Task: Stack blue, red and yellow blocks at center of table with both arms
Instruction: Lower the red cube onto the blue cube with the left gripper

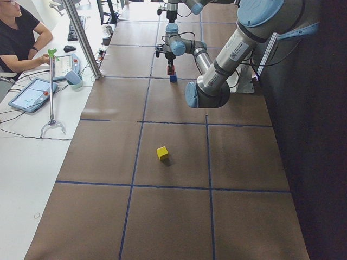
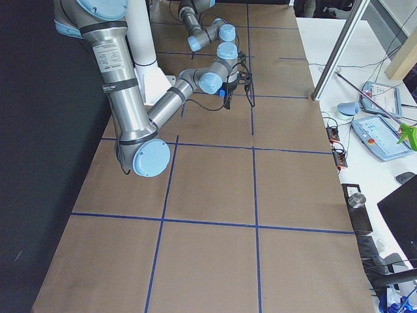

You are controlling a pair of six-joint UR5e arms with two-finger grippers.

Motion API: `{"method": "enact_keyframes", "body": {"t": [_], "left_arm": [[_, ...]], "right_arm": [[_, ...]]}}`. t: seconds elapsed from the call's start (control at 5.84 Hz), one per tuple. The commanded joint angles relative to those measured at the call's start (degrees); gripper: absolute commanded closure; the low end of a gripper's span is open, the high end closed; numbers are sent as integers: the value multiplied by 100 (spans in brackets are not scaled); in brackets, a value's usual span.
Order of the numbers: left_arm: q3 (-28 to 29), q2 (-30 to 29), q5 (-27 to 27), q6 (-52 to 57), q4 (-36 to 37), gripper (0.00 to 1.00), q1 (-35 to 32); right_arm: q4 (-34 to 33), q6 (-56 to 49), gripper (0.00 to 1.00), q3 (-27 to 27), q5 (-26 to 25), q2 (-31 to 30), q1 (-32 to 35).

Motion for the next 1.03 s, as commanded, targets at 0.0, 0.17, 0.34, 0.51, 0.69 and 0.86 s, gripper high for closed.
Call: {"method": "enact_keyframes", "body": {"t": [0.0, 0.17, 0.34, 0.51, 0.69, 0.86], "left_arm": [[-51, 16, 17, -2, 27, 97, 0], [-51, 24, 17, -2, 27, 96, 0], [-51, 24, 17, -2, 27, 95, 26], [-51, 33, 17, -2, 19, 95, 53], [-51, 24, 17, -2, 18, 94, 62], [-51, 24, 17, -11, 18, 91, 62]], "right_arm": [[0, 0, 0, 0, -2, 6, -10], [0, 0, 0, 0, -2, -3, -10], [0, 0, 0, -18, -11, 6, -27], [0, 0, 0, -26, -11, 6, -36], [0, 0, 0, -27, -20, 6, -53], [0, 0, 0, -35, -20, 6, -62]]}}
